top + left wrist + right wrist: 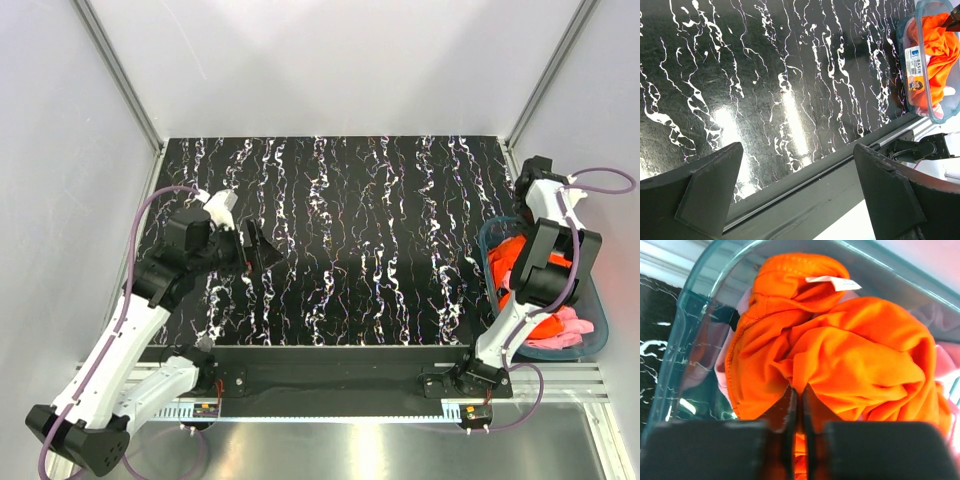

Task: Fold and stack the t-shirts
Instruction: Grab the tshirt from the pile

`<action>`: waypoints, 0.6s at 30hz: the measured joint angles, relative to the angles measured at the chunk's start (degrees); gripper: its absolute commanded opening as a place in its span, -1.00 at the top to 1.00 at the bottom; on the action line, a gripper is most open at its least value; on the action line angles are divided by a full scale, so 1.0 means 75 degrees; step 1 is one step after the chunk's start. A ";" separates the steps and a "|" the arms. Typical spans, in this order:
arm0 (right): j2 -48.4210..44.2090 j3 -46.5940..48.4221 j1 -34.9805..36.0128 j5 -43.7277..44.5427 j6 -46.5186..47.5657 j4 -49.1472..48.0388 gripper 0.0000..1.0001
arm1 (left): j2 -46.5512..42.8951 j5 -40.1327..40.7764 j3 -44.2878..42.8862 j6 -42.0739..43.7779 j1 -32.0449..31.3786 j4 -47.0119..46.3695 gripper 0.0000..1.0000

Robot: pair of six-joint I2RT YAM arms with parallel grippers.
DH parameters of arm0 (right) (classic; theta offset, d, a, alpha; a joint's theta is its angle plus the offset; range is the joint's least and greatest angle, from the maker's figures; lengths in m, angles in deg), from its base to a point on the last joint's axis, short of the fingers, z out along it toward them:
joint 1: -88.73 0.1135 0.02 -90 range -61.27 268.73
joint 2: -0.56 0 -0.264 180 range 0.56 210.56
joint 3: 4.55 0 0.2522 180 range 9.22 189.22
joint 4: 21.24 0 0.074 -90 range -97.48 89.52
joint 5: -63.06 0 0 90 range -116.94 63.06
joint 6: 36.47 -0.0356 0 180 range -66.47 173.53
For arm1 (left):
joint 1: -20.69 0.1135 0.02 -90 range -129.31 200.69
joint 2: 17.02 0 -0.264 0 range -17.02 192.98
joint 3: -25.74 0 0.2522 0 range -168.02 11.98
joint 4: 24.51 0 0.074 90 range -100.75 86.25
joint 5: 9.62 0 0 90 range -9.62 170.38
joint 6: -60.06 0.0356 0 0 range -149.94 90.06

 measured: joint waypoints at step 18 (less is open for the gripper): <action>-0.2582 0.5866 0.0020 -0.0997 0.0006 0.0903 1.00 | 0.0711 -0.0711 -0.0271 -0.1008 0.0000 0.0152 -0.98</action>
